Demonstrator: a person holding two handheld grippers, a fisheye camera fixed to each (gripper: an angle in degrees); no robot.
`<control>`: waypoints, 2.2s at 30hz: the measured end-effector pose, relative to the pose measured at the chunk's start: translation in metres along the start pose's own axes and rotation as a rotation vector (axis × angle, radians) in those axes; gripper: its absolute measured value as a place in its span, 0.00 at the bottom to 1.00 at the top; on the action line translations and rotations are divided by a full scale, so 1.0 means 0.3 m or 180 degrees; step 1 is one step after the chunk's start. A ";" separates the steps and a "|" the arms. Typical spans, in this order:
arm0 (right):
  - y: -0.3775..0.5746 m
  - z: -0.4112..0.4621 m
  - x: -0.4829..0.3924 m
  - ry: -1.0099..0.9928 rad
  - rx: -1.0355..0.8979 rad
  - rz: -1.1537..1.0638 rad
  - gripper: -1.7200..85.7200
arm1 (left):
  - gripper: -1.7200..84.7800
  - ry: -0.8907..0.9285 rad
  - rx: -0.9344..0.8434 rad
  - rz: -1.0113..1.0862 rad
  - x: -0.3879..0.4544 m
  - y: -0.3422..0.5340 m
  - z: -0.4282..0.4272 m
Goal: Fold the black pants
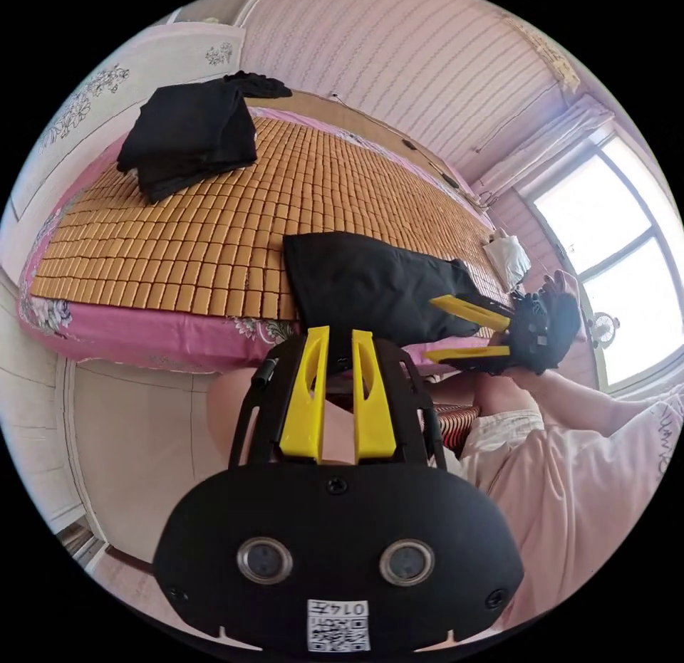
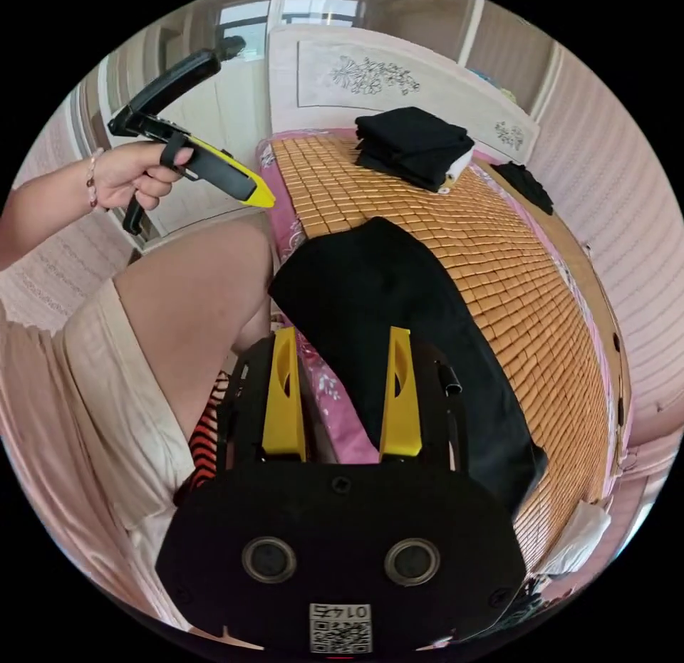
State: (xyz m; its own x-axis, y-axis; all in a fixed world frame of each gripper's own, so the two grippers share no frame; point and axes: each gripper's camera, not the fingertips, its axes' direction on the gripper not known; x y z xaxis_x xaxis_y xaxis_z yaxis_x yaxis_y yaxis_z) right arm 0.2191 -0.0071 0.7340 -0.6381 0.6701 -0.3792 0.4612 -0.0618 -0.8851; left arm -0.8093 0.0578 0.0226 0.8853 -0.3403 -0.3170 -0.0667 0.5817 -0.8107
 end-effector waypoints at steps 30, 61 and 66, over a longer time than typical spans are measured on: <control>0.822 -0.696 0.709 -0.0982 0.1663 0.2757 0.02 | 0.13 -0.0457 -0.0389 0.0395 0.270 -0.219 0.399; 0.805 -0.442 0.605 -0.2061 0.0384 0.2867 0.04 | 0.07 0.0106 -0.0282 0.1609 0.606 -0.174 0.379; 0.917 -0.604 0.612 -0.1641 0.0711 0.2964 0.03 | 0.11 -0.0792 -0.0370 0.1337 0.456 -0.296 0.411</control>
State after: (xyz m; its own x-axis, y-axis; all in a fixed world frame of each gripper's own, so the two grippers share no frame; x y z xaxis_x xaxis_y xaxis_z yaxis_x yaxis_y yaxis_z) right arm 0.3405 0.2330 0.4698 -0.3021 -0.0973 -0.9483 0.8086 -0.5530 -0.2008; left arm -0.6257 0.0507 0.1117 0.8530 0.1004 -0.5122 -0.4792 0.5396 -0.6923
